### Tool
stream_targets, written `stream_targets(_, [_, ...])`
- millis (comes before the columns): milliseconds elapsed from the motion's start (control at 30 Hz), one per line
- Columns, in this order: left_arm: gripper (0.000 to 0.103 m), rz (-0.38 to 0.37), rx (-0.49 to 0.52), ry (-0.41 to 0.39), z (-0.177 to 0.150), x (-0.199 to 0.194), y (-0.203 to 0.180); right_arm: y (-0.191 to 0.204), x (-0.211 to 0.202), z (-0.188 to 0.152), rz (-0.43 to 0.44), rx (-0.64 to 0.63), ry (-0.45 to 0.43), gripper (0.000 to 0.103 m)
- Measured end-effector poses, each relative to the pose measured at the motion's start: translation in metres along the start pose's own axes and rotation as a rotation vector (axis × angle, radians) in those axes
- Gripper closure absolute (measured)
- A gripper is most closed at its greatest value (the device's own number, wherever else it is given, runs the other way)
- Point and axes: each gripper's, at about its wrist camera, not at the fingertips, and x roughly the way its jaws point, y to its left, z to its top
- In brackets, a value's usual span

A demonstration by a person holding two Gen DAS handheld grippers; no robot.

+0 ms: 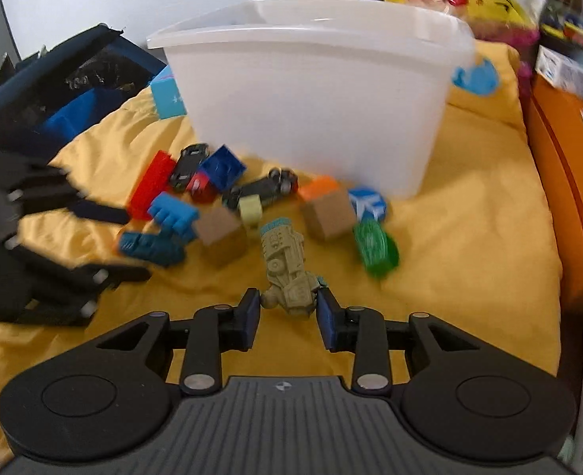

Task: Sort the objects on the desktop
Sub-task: 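Grasp the teal toy figure with the left tool while the right tool grasps the khaki figure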

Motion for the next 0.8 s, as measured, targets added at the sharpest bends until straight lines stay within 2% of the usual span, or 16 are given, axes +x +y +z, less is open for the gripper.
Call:
stream_targets(67, [0.055, -0.026, 0.026, 0.01, 0.002, 0.006, 0.0, -0.002, -0.003, -0.008, -0.007, 0.024, 0.011, 0.068])
stream_targets(133, [0.056, -0.074, -0.01, 0.034, 0.003, 0.012, 0.005, -0.004, -0.003, -0.014, -0.007, 0.045, 0.022, 0.068])
stream_targets(200, [0.071, -0.137, -0.091, 0.05, 0.003, 0.01, 0.013, -0.002, -0.004, -0.018, -0.01, 0.042, 0.026, 0.068])
stream_targets(233, [0.075, -0.157, -0.139, 0.049, 0.001, 0.008, 0.015, 0.0, -0.005, -0.02, -0.013, 0.033, 0.024, 0.068])
stream_targets(333, [0.075, -0.214, -0.29, 0.046, -0.013, 0.002, 0.013, 0.003, -0.008, -0.025, -0.013, 0.023, 0.015, 0.068])
stream_targets(433, [0.075, -0.186, -0.378, 0.038, -0.026, -0.01, -0.007, 0.007, -0.007, -0.03, -0.015, 0.015, 0.016, 0.068])
stream_targets(500, [0.075, -0.201, -0.492, 0.039, -0.032, -0.017, -0.018, 0.01, -0.007, -0.032, -0.027, 0.002, 0.012, 0.068])
stream_targets(567, [0.074, -0.181, -0.575, 0.035, -0.037, -0.02, -0.03, 0.013, -0.009, -0.032, -0.042, -0.019, -0.003, 0.068])
stream_targets(667, [0.072, -0.136, -0.546, 0.017, -0.037, -0.022, -0.041, 0.018, -0.004, -0.033, -0.066, -0.06, 0.006, 0.067])
stream_targets(733, [0.066, -0.119, -0.514, 0.012, -0.036, -0.026, -0.042, 0.019, -0.004, -0.034, -0.075, -0.078, 0.01, 0.066])
stream_targets(800, [0.058, -0.09, -0.485, -0.004, -0.034, -0.032, -0.041, 0.019, -0.008, -0.035, -0.09, -0.104, 0.004, 0.059])
